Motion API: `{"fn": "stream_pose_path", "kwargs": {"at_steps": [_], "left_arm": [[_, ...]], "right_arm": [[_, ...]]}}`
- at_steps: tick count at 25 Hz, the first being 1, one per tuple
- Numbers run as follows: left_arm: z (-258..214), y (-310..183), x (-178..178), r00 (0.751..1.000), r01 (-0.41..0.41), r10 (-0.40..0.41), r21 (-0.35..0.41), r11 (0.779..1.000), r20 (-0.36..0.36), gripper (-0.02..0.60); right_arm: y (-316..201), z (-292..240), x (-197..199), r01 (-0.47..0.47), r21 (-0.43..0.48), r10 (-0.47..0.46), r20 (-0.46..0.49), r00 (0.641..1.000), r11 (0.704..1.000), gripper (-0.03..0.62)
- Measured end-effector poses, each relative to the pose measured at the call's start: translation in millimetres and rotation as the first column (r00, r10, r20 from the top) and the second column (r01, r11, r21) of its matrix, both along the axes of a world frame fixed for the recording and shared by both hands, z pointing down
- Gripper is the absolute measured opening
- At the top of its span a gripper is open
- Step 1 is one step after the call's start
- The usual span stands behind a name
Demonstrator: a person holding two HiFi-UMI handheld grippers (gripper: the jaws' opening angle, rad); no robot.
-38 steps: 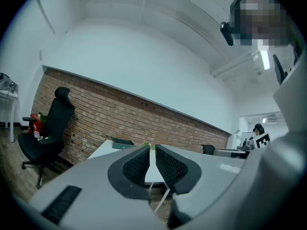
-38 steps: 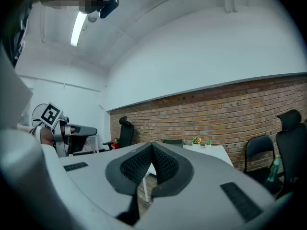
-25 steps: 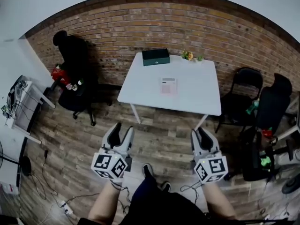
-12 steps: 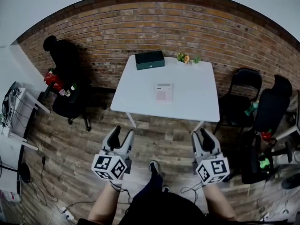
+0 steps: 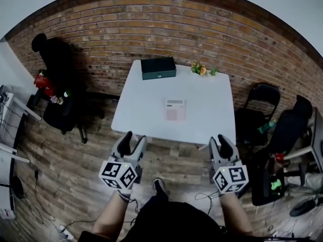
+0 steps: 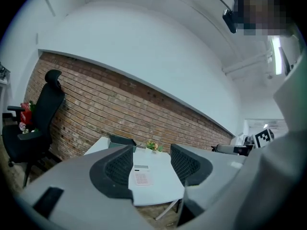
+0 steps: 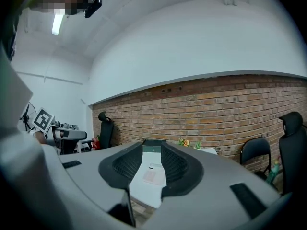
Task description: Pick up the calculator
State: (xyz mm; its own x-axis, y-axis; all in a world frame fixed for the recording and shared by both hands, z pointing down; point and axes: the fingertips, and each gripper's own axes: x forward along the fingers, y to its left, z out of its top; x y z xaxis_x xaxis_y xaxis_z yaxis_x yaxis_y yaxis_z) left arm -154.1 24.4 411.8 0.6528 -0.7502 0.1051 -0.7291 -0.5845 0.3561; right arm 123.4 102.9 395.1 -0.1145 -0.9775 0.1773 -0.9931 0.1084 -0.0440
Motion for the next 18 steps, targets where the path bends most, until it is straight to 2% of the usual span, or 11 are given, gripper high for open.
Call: {"fn": "stream_pose_path", "kwargs": {"at_steps": [7, 11, 14, 18], "left_arm": [[15, -41, 9, 0.998, -0.054, 0.055, -0.034, 0.998, 0.011, 0.236], [25, -61, 22, 0.998, -0.060, 0.061, -0.060, 0.996, 0.013, 0.236], [32, -74, 27, 0.998, -0.041, 0.043, -0.068, 0.997, 0.035, 0.236], [43, -96, 21, 0.997, 0.037, -0.032, -0.085, 0.996, 0.065, 0.236]], "right_arm": [[-58, 8, -6, 0.035, -0.043, -0.034, 0.016, 0.999, 0.998, 0.113], [-91, 17, 9, 0.057, -0.071, -0.057, 0.012, 0.998, 0.996, 0.106], [-121, 33, 28, 0.062, -0.086, -0.062, 0.003, 0.998, 0.994, 0.094], [-166, 58, 42, 0.111, -0.106, -0.109, 0.027, 0.994, 0.988, 0.095]]}}
